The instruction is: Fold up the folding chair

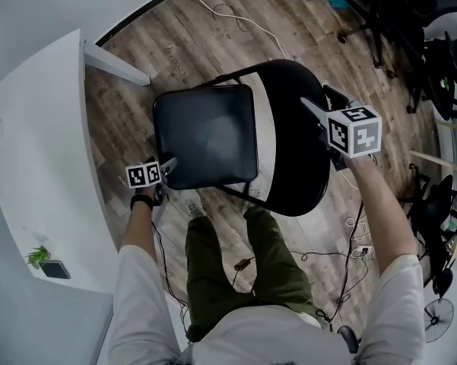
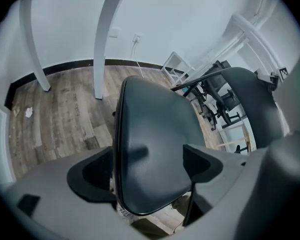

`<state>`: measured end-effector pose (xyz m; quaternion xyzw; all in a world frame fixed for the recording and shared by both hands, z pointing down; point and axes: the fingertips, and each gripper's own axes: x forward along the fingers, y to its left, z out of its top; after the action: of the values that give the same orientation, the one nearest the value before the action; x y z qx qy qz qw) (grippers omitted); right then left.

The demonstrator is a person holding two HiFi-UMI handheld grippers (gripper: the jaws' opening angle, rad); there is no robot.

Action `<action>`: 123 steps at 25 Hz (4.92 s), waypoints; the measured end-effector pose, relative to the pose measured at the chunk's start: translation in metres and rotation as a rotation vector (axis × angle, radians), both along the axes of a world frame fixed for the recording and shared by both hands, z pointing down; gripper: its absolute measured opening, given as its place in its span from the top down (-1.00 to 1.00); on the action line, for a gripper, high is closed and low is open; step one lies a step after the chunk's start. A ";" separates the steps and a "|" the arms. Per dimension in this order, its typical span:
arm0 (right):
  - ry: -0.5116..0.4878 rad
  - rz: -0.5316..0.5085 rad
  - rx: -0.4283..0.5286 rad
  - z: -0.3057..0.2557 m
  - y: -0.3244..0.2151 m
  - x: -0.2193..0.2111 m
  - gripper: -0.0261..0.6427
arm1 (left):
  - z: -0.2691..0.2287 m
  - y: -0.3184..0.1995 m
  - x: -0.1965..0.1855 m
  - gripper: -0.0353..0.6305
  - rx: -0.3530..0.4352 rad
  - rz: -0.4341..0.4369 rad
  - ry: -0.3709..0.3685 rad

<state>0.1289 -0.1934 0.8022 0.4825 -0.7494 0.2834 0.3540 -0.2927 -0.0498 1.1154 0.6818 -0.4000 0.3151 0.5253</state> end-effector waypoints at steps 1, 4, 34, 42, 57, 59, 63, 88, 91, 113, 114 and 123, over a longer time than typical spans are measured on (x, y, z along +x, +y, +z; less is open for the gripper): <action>-0.005 0.003 -0.013 0.002 0.000 0.000 0.02 | 0.005 -0.001 0.000 -0.43 -0.005 0.002 0.006; -0.007 0.002 -0.048 0.007 -0.001 -0.002 0.03 | 0.020 -0.005 0.001 -0.43 -0.015 -0.001 0.033; -0.168 0.116 -0.262 0.033 -0.008 -0.011 0.44 | 0.095 0.000 0.021 -0.41 -0.266 -0.012 0.616; -0.196 0.152 -0.290 0.033 -0.010 -0.010 0.49 | 0.087 0.004 0.025 -0.34 -0.276 0.008 0.631; -0.222 0.169 -0.295 0.017 -0.011 -0.007 0.53 | 0.065 0.004 0.037 -0.30 -0.254 0.024 0.580; -0.217 0.177 -0.293 0.012 -0.012 -0.003 0.53 | 0.055 0.001 0.041 -0.29 -0.245 0.026 0.558; -0.217 0.194 -0.295 -0.002 -0.012 0.003 0.54 | 0.029 -0.007 0.051 -0.25 -0.222 0.037 0.509; -0.246 0.212 -0.360 -0.070 -0.004 -0.004 0.68 | -0.091 -0.001 0.127 -0.19 -0.179 0.017 0.390; -0.246 0.214 -0.358 -0.074 -0.003 -0.001 0.68 | -0.099 -0.001 0.134 -0.19 -0.182 0.010 0.378; -0.225 0.242 -0.397 -0.100 0.002 0.008 0.67 | -0.162 0.004 0.197 -0.20 -0.169 -0.033 0.347; -0.224 0.242 -0.401 -0.101 0.003 0.009 0.67 | -0.164 0.005 0.199 -0.21 -0.170 -0.039 0.346; -0.214 0.242 -0.420 -0.109 0.004 0.018 0.66 | -0.185 0.007 0.228 -0.21 -0.170 -0.040 0.337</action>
<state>0.1466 -0.1895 0.6931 0.4516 -0.6443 0.5225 0.3285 -0.0646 -0.0428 0.9302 0.6700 -0.2918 0.2186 0.6467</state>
